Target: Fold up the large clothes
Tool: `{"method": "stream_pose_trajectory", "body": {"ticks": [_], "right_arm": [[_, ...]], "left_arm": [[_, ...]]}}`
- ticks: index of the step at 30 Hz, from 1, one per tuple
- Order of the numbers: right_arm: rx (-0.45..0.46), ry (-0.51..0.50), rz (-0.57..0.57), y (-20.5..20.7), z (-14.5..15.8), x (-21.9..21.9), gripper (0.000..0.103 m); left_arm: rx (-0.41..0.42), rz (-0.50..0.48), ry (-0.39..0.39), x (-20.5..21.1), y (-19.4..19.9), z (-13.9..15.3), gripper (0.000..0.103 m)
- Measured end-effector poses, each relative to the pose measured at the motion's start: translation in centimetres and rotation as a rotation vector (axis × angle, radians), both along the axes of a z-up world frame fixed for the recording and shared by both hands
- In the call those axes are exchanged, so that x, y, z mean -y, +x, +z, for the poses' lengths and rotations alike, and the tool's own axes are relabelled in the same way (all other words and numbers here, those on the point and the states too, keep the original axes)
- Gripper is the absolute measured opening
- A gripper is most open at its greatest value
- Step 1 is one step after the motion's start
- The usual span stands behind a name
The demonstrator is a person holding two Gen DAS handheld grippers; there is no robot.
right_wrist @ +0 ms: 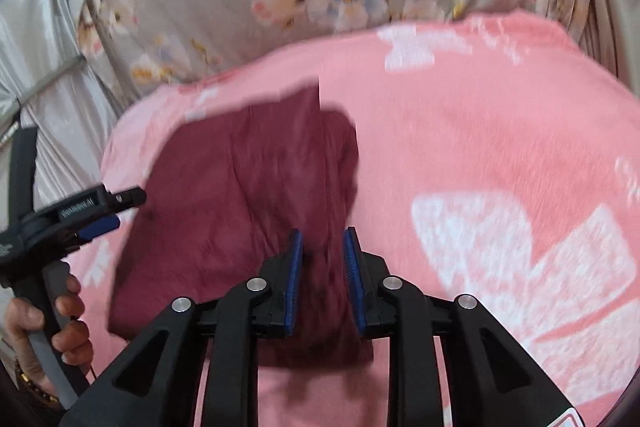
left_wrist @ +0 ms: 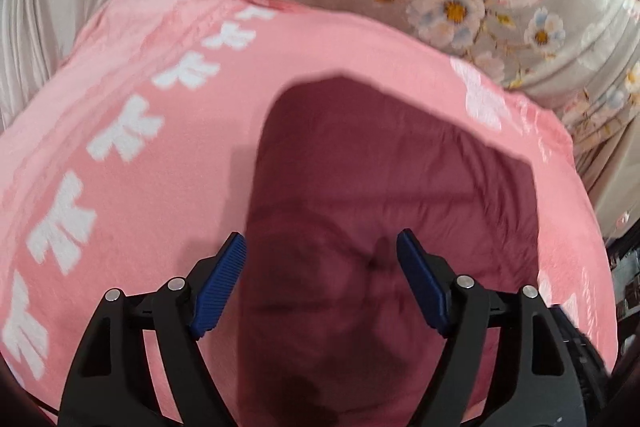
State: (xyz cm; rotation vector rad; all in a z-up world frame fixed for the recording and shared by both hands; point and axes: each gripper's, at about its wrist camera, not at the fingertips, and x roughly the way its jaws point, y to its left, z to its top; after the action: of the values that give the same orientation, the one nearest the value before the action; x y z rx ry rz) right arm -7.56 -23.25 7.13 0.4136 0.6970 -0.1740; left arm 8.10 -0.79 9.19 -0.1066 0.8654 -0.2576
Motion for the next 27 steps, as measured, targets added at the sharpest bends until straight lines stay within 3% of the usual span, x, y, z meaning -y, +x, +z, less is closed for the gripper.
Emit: {"method": "stream_pose_trajectory", "body": {"ticks": [2, 6, 11, 12, 13, 14, 15, 19, 27], "right_arm": [[0.034, 0.008, -0.007, 1.7, 2.3, 0.8, 0.037], [0.038, 0.049, -0.016, 8.1, 4.7, 2.4, 0.039], [-0.136, 0.092, -0.076, 15.8, 0.8, 3.3, 0.046], [-0.159, 0.102, -0.079, 16.5, -0.2, 3.3, 0.043], [-0.165, 0.126, -0.071, 16.9, -1.4, 3.3, 0.022], [-0.152, 0.147, -0.066, 16.6, -2.0, 3.3, 0.008], [-0.141, 0.157, -0.067, 16.3, -2.5, 3.3, 0.005], [-0.114, 0.126, -0.125, 14.7, -4.2, 4.1, 0.004], [-0.148, 0.060, -0.108, 15.3, -6.9, 3.8, 0.004]], "left_arm": [[0.045, 0.018, 0.009, 0.2, 1.7, 2.1, 0.075], [0.073, 0.048, 0.053, 1.4, 5.7, 4.3, 0.076], [-0.039, 0.084, 0.054, 2.9, 10.8, 2.0, 0.075], [-0.055, 0.092, 0.056, 3.1, 11.3, 1.2, 0.075], [-0.074, 0.102, 0.059, 3.2, 11.8, 0.3, 0.075], [-0.087, 0.106, 0.054, 3.4, 11.9, -0.4, 0.075], [-0.098, 0.104, 0.042, 3.4, 12.0, -1.0, 0.075], [-0.124, 0.088, 0.018, 3.9, 12.1, -3.3, 0.077], [-0.066, 0.089, 0.086, 6.1, 11.6, -5.4, 0.086]]}}
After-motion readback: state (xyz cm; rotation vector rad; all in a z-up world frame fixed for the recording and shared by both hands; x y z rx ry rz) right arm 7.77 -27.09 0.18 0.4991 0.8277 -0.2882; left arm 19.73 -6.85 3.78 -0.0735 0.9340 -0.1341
